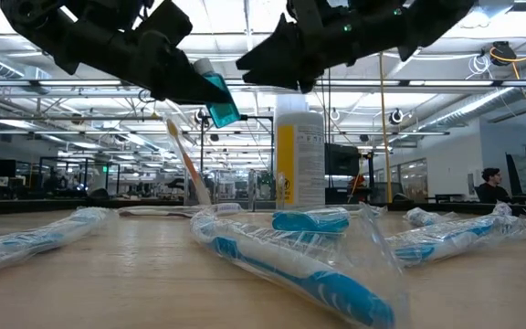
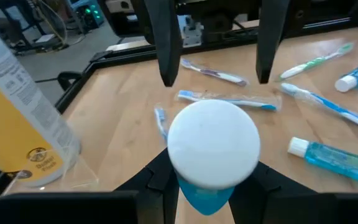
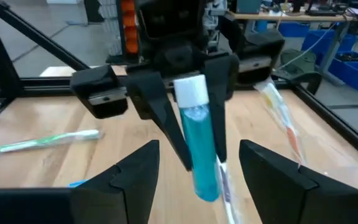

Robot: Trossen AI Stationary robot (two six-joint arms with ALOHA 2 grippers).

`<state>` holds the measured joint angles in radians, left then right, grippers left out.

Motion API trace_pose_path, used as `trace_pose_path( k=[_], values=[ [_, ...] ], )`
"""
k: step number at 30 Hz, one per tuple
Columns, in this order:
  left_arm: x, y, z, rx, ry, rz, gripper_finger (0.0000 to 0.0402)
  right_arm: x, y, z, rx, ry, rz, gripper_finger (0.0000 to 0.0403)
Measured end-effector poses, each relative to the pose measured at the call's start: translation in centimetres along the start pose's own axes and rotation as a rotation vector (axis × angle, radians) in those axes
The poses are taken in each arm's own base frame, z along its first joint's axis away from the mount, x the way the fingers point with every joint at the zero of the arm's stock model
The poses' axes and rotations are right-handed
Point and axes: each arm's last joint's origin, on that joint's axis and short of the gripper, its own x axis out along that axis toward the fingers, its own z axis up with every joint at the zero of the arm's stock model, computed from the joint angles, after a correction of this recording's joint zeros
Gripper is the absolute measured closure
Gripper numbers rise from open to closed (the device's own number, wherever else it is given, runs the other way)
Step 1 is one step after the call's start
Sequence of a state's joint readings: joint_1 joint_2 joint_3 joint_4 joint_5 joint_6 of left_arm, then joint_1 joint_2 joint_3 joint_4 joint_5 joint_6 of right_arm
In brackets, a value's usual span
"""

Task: Pick & Place toothbrushing station
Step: Put the top blue mouthwash into the middle section of the transparent organizer

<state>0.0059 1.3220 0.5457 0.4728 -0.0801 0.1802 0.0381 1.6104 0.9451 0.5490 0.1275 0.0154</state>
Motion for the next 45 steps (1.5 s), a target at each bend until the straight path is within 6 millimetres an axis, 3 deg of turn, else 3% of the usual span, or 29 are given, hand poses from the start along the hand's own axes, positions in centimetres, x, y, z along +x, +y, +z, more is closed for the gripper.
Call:
trace_pose_path(
  k=[12, 18, 23, 32, 39, 45],
  values=[
    [0.2, 0.1, 0.8, -0.024, 0.000, -0.006, 0.0293, 1.8, 0.1, -0.9, -0.029, -0.135, 0.024, 0.0192],
    [0.2, 0.1, 0.9, -0.034, 0.011, -0.008, 0.0293, 1.7, -0.2, -0.1, -0.034, -0.222, 0.068, 0.0192],
    [0.2, 0.1, 0.9, -0.034, 0.011, -0.008, 0.0293, 1.8, -0.2, -0.1, -0.021, -0.217, 0.084, 0.0192],
    [0.2, 0.1, 0.8, -0.042, 0.025, -0.005, 0.0293, 5.0, -0.4, 1.3, -0.001, -0.068, 0.057, 0.0192],
    [0.2, 0.0, 0.4, -0.038, 0.068, 0.002, 0.0293, 5.3, -1.0, 1.4, 0.009, -0.004, 0.028, 0.0196],
    [0.2, 0.1, 0.4, -0.031, 0.063, 0.007, 0.0293, 5.3, -1.1, 1.1, -0.002, 0.017, 0.026, 0.0226]
  ],
)
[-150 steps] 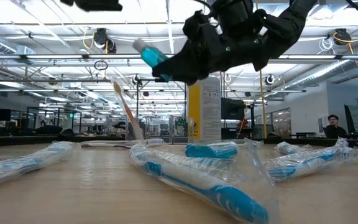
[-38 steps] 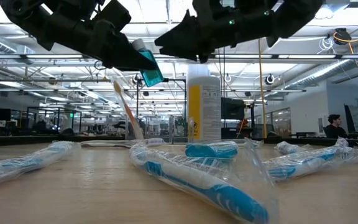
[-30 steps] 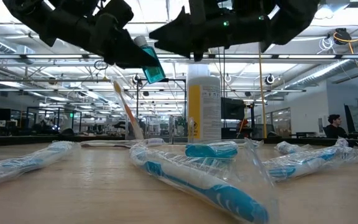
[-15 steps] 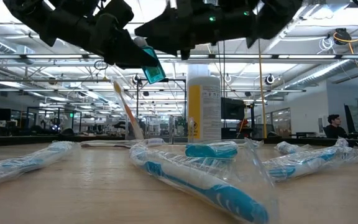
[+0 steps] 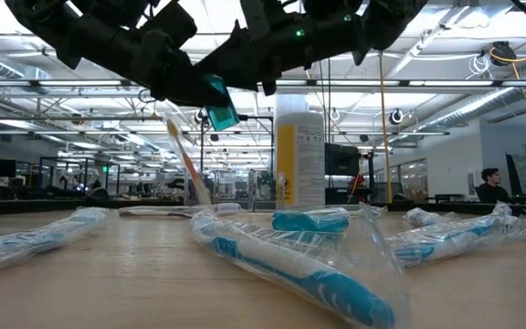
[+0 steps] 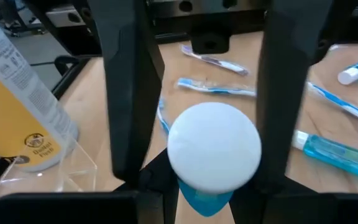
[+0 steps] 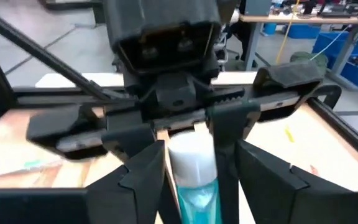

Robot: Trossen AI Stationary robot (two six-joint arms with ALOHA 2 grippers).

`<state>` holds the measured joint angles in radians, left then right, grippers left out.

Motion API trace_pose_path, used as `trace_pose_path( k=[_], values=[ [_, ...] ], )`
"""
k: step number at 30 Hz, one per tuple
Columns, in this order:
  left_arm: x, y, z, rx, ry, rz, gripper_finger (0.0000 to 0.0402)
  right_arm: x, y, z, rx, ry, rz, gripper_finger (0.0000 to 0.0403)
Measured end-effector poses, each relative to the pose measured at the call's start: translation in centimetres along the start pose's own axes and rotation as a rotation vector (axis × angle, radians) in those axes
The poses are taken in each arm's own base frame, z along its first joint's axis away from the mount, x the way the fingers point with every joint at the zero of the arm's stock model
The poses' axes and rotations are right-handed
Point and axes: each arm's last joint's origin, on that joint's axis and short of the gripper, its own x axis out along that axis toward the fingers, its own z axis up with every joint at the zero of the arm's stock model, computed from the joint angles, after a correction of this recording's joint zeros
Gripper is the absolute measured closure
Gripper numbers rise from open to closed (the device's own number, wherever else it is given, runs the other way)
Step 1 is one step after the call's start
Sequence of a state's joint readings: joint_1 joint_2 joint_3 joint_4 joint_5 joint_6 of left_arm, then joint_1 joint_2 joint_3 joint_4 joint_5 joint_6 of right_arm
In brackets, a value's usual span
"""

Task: Pick & Place toothbrushing station
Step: Put the top blue mouthwash into the middle section of the transparent organizer

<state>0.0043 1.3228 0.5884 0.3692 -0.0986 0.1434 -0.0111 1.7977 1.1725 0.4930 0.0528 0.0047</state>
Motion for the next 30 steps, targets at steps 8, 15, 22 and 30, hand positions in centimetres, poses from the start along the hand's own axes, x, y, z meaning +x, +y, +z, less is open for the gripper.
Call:
trace_pose_path(
  k=[8, 15, 22, 30],
  values=[
    [0.00, 0.01, -0.04, 0.000, 0.005, 0.005, 0.0293, 0.01, -0.31, -0.06, -0.005, 0.006, -0.002, 0.0289],
    [0.00, -0.01, -0.07, -0.019, 0.008, 0.000, 0.0293, 0.02, -0.33, -0.08, -0.019, 0.008, -0.003, 0.0309],
    [0.00, -0.01, -0.28, -0.017, 0.029, -0.001, 0.0293, 0.01, -0.33, -0.23, -0.016, 0.024, -0.003, 0.0307],
    [-0.02, 0.06, -0.47, -0.001, 0.054, 0.031, 0.0280, 0.01, -0.38, -0.30, -0.016, 0.030, -0.014, 0.0308]
  ],
)
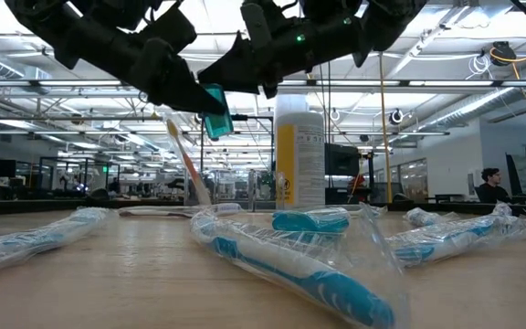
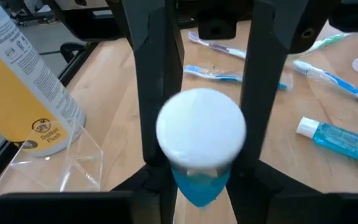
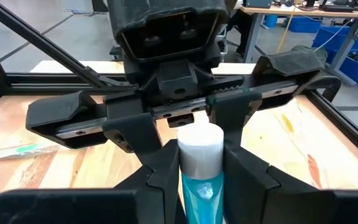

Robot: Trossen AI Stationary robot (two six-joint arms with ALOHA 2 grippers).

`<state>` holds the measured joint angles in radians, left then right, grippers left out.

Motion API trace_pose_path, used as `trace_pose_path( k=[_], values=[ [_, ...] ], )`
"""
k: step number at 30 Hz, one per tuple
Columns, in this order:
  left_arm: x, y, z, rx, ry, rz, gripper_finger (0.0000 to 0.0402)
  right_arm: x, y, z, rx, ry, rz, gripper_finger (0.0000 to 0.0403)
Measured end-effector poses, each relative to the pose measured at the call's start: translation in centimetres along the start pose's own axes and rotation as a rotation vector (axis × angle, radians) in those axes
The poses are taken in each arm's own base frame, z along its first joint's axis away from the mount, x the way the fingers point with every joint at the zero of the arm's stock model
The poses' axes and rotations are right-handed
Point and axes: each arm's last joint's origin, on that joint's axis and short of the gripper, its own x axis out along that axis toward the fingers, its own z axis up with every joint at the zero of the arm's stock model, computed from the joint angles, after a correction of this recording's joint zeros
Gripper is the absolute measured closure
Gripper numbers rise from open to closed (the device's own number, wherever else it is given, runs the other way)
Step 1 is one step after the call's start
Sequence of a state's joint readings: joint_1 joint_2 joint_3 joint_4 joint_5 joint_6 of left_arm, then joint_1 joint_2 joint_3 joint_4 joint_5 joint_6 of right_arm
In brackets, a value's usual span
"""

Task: Pick & Place toothbrushing station
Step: Put the top blue mouthwash into the middle section of the transparent organizer

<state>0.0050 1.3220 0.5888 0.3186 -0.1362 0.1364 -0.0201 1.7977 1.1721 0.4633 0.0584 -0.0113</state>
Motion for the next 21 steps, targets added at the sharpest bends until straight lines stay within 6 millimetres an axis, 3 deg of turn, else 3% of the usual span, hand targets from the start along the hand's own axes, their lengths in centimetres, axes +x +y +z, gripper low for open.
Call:
trace_pose_path(
  k=[11, 18, 21],
  values=[
    [-0.1, 0.0, -0.9, 0.025, 0.099, 0.060, 0.0193, -0.8, -0.5, 0.3, -0.008, 0.054, -0.160, 0.0309],
    [-0.9, 0.5, -0.4, 0.084, 0.108, 0.136, 0.0182, -1.2, -1.8, 1.6, -0.037, -0.050, -0.474, 0.0309],
    [-1.9, 0.8, 0.3, 0.167, 0.135, 0.145, 0.0183, -1.2, -3.4, 2.1, -0.015, -0.162, -0.508, 0.0309]
  ],
)
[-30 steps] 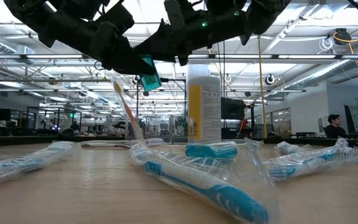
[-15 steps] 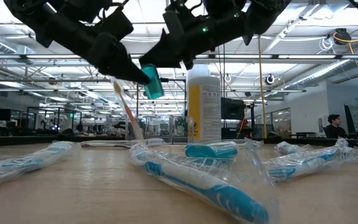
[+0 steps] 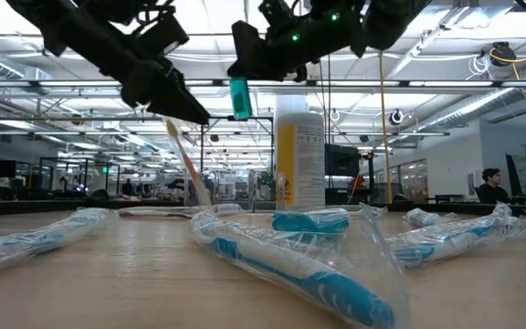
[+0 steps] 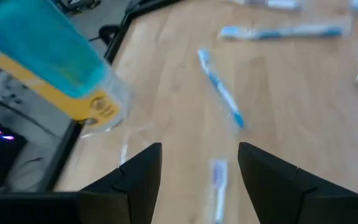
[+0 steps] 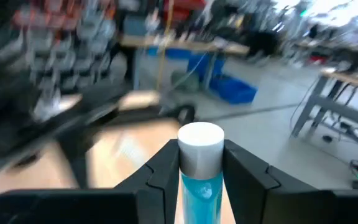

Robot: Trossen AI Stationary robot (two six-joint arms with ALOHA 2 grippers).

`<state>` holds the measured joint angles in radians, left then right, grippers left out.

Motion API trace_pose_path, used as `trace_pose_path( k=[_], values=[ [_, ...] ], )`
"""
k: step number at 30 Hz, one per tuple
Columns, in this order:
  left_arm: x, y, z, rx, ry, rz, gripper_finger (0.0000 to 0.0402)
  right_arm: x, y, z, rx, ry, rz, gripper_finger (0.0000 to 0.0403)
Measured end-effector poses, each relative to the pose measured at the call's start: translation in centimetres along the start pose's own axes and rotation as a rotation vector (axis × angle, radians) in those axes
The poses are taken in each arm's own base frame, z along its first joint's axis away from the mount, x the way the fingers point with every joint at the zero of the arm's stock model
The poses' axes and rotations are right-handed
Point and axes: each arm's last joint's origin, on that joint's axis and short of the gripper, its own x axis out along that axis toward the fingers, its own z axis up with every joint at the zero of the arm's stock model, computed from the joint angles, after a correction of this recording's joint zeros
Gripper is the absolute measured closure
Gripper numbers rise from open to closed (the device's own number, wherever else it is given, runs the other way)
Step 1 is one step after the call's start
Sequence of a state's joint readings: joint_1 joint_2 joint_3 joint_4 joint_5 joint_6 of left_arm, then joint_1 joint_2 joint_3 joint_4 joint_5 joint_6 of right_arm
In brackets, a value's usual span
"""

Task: Pick & Place toothbrushing station
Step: Put the top blue mouthwash into the middle section of the transparent organizer

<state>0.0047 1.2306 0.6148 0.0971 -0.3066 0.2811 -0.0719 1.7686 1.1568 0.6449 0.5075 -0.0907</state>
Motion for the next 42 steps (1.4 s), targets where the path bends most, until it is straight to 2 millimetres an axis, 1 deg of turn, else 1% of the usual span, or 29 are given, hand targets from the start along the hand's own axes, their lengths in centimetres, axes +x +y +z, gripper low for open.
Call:
trace_pose_path(
  k=[2, 4, 8, 11, 13, 16, 19, 24, 28, 33, 38, 42],
  values=[
    [-1.0, 0.7, 0.7, 0.006, -0.005, 0.053, 0.0181, 0.6, -0.8, -0.6, 0.029, -0.049, 0.009, 0.0309],
    [-2.4, 1.6, 1.7, -0.014, -0.038, 0.139, 0.0181, 1.1, -1.7, -1.6, 0.037, -0.060, 0.002, 0.0309],
    [-5.3, 3.4, 2.7, 0.016, -0.079, 0.335, 0.0187, 2.3, -3.4, -2.9, 0.121, -0.077, -0.050, 0.0309],
    [-7.7, 4.7, 3.5, 0.034, -0.137, 0.478, 0.0191, 3.4, -4.2, -4.4, 0.159, -0.094, -0.034, 0.0310],
    [-9.1, 5.4, 3.8, 0.010, -0.169, 0.552, 0.0192, 3.9, -4.5, -5.2, 0.180, -0.094, -0.017, 0.0309],
    [-10.9, 6.2, 3.9, -0.044, -0.215, 0.610, 0.0192, 4.4, -5.1, -6.4, 0.196, -0.075, -0.037, 0.0309],
    [-11.9, 6.5, 3.8, -0.065, -0.235, 0.625, 0.0192, 4.9, -5.7, -7.4, 0.185, -0.046, -0.060, 0.0309],
    [-12.0, 6.4, 3.4, -0.038, -0.199, 0.612, 0.0192, 5.1, -6.4, -7.8, 0.225, -0.012, -0.073, 0.0309],
    [-11.7, 6.5, 3.4, -0.011, -0.187, 0.626, 0.0192, 5.1, -6.4, -7.9, 0.254, -0.007, -0.073, 0.0309],
    [-11.8, 7.2, 3.5, -0.044, -0.205, 0.667, 0.0192, 4.9, -5.6, -7.8, 0.286, -0.006, -0.061, 0.0309],
    [-11.7, 7.7, 3.3, -0.074, -0.198, 0.692, 0.0192, 4.6, -5.0, -8.0, 0.296, 0.014, -0.144, 0.0309],
    [-11.6, 8.0, 3.2, -0.085, -0.187, 0.707, 0.0192, 4.4, -4.4, -7.9, 0.293, 0.014, -0.155, 0.0309]
  ],
)
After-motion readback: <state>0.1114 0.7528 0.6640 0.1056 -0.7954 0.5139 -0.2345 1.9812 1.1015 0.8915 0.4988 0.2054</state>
